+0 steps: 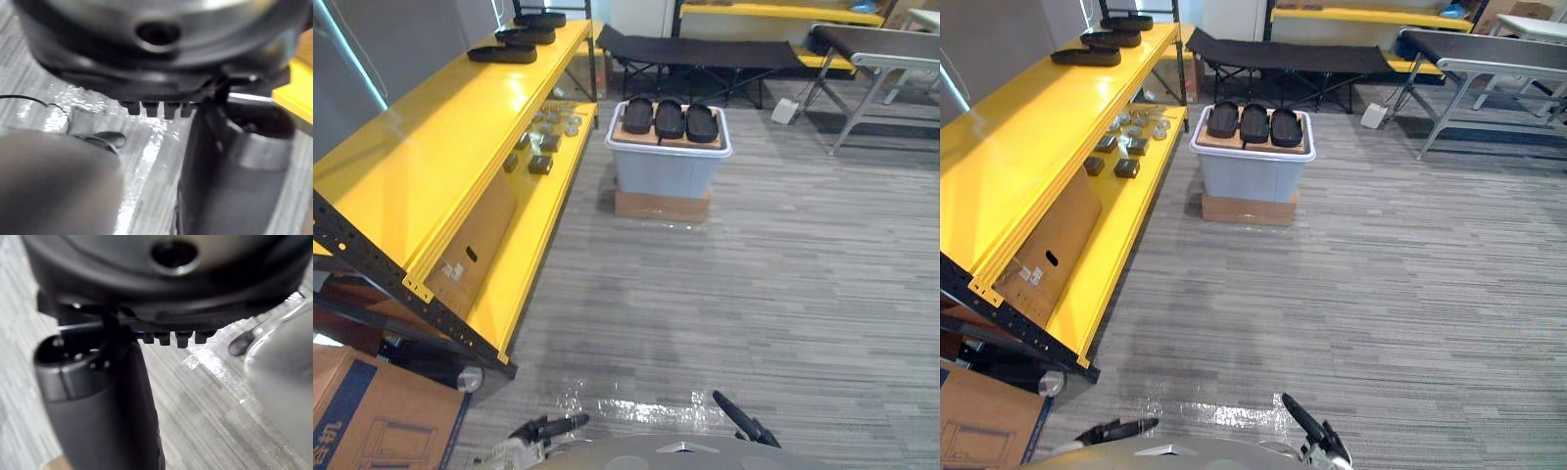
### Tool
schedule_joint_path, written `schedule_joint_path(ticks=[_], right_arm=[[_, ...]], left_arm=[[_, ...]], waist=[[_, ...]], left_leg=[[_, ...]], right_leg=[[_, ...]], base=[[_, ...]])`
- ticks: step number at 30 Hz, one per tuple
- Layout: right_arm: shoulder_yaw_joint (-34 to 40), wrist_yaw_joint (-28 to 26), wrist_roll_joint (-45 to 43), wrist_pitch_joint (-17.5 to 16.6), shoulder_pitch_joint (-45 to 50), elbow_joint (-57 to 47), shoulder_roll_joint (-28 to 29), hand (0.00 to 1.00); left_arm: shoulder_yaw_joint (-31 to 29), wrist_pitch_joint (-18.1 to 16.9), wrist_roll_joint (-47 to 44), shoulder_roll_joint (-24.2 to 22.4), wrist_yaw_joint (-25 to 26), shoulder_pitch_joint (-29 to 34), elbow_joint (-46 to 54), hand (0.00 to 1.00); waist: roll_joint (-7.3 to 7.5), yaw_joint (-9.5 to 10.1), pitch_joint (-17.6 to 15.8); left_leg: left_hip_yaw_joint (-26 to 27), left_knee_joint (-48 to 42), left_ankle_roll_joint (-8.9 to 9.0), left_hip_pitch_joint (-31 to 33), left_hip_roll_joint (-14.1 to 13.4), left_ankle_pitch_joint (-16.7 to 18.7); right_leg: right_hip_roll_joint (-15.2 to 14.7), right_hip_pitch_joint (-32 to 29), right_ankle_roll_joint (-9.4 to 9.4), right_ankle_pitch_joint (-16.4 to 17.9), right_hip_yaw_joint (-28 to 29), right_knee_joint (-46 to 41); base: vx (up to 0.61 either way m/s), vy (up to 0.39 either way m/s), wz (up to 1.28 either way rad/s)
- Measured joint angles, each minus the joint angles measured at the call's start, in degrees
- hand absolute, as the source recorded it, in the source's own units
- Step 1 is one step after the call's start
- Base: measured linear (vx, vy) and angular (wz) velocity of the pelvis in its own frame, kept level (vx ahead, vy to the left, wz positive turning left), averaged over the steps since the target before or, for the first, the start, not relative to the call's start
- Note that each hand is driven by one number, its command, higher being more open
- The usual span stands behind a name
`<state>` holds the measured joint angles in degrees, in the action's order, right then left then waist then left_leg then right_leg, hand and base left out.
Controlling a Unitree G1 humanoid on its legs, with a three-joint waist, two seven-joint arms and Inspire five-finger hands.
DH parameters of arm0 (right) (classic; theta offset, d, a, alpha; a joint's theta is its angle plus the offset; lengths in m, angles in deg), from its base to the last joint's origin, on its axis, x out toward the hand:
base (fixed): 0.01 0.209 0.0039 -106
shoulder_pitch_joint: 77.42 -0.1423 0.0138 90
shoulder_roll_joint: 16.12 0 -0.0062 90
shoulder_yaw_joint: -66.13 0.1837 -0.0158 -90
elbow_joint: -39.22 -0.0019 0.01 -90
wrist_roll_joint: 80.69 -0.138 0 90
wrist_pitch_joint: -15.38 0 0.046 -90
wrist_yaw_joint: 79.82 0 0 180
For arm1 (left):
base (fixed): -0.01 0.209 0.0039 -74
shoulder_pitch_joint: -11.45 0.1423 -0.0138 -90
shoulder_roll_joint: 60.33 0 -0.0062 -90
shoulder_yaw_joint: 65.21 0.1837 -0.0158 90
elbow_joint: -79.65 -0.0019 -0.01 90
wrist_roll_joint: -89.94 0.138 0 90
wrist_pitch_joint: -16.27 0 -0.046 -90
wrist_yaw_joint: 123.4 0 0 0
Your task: Walk over and take three plastic housings, then place them on the shelf
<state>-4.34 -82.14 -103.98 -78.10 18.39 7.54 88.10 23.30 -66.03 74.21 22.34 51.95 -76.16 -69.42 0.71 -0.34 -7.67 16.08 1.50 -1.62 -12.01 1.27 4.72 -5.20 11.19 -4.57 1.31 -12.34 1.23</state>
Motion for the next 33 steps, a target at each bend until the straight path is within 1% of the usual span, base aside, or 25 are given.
schedule_joint_path(ticks=[2, 3, 6, 8, 9, 13, 16, 18, 19, 21, 24, 30, 33], right_arm=[[-1.4, -0.5, 0.1, -1.0, -0.7, -2.8, -0.3, 1.0], [-2.3, -1.1, 0.4, -2.0, -1.7, -4.9, -0.6, 1.0], [-3.5, -1.3, 0.4, -3.2, -3.8, -6.7, -0.8, 1.0], [-4.6, -1.4, 0.4, -3.3, -4.6, -7.3, -0.8, 1.0], [-5.3, -1.6, 0.4, -3.3, -4.6, -7.6, -0.8, 1.0], [-6.2, -1.3, 0.4, -3.3, -4.0, -7.6, -0.8, 1.0], [-6.4, -0.9, -0.4, -3.3, -3.2, -7.6, -0.8, 1.0], [-6.7, -0.2, 0.0, -3.6, -1.6, -9.4, -0.6, 1.0], [-6.8, 0.1, -0.1, -3.6, -0.9, -10.6, -0.4, 1.0], [-7.9, 1.3, -0.1, -4.5, 2.2, -16.6, -0.1, 1.0], [-8.5, 2.6, 0.1, -5.4, 3.2, -20.2, -0.1, 1.0], [-10.3, 3.9, 0.0, -5.8, 4.4, -22.6, -0.2, 1.0], [-11.4, 4.3, 0.4, -5.7, 4.8, -22.6, -0.2, 1.0]], left_arm=[[1.3, -0.3, 0.0, -0.5, 0.5, -0.8, 3.1, 1.0], [2.4, -0.8, 0.0, -1.5, 0.5, -1.7, 5.7, 1.0], [4.6, -1.2, -0.5, -2.5, 0.2, -3.1, 8.6, 1.0], [5.5, -1.2, -0.7, -2.5, 0.2, -3.7, 9.1, 1.0], [5.7, -1.1, -2.3, -2.5, -0.2, -3.6, 9.1, 1.0], [6.2, 0.0, -2.6, -2.5, -0.7, -3.3, 9.1, 1.0], [6.2, -0.4, -2.3, -2.5, -0.4, -2.3, 9.1, 1.0], [6.1, -2.6, -2.1, -2.7, 1.6, -1.2, 10.1, 1.0], [6.1, -3.0, -2.2, -2.7, 1.8, -0.6, 11.2, 1.0], [6.0, -4.3, -3.1, -2.8, 3.0, 2.4, 17.7, 1.0], [5.7, -4.4, -7.1, -3.1, 2.7, 3.7, 21.8, 1.0], [6.5, -4.4, -8.6, -3.6, 2.7, 4.5, 23.8, 1.0], [8.3, -3.9, -9.2, -3.5, 2.7, 5.0, 25.7, 1.0]], waist=[[-0.04, -0.05, 0.0], [0.0, -0.05, -0.1], [0.2, -0.2, -0.2], [0.51, -0.76, -0.5], [0.54, -1.06, -0.5], [0.34, -1.43, -0.6], [0.34, -1.52, -0.6], [0.33, -1.52, -0.6], [0.32, -1.51, -0.6], [0.32, -1.54, -0.6], [0.32, -1.57, -0.6], [0.29, -1.72, -0.6], [0.29, -1.74, -0.6]], left_leg=[[-0.1, 0.0, -0.11, 0.5, 0.3, -0.1], [-0.3, 0.0, -0.17, 0.8, 0.6, -0.3], [-0.5, 0.9, -0.4, 0.8, 1.0, -0.9], [-0.7, 1.1, -0.46, 0.8, 1.1, -1.0], [-0.8, 1.3, -0.55, 0.8, 1.1, -1.1], [-0.7, 1.7, -0.62, 1.1, 1.2, -1.3], [-0.8, 1.6, -0.62, 1.2, 1.1, -1.3], [-1.0, 1.5, -0.62, 1.4, 1.1, -1.3], [-1.1, 1.5, -0.62, 1.5, 1.1, -1.3], [-1.5, 1.2, -0.61, 1.7, 1.2, -1.3], [-1.6, 0.9, -0.63, 1.8, 1.4, -1.3], [-1.6, 0.8, -1.21, 2.7, 1.3, -1.7], [-1.5, 0.8, -1.2, 2.7, 1.3, -1.7]], right_leg=[[-0.3, -0.4, -0.2, -0.1, 0.0, 0.0], [-0.6, -0.7, -0.27, -0.2, -0.1, -0.1], [-0.8, -1.3, -0.3, -0.2, -0.1, -0.2], [-0.9, -1.4, -0.3, -0.2, -0.3, -0.3], [-0.9, -1.6, -0.3, -0.2, -0.4, -0.3], [-0.9, -2.0, -0.29, -0.2, -0.4, -0.5], [-0.9, -2.0, -0.3, -0.2, -0.5, -0.6], [-1.0, -2.1, -0.3, -0.2, -0.8, -0.8], [-1.0, -2.1, -0.29, -0.2, -0.8, -0.9], [-1.2, -2.2, -0.29, -0.2, -1.3, -1.2], [-1.4, -2.4, -0.28, -0.2, -1.3, -1.2], [-1.4, -3.3, -0.23, -0.2, -1.3, -1.3], [-1.4, -3.3, -0.22, -0.2, -1.2, -1.3]], base=[[-0.01, 0.022, 0.03], [-0.03, 0.046, 0.08], [-0.04, 0.025, 0.03], [-0.04, 0.006, 0.04], [-0.03, 0.0, 0.03], [0.0, 0.0, 0.0], [0.0, 0.0, 0.0], [-0.02, -0.005, 0.06], [-0.04, -0.004, 0.09], [-0.04, 0.001, 0.09], [-0.07, 0.007, 0.02], [-0.05, -0.002, 0.0], [0.0, 0.0, 0.0]])
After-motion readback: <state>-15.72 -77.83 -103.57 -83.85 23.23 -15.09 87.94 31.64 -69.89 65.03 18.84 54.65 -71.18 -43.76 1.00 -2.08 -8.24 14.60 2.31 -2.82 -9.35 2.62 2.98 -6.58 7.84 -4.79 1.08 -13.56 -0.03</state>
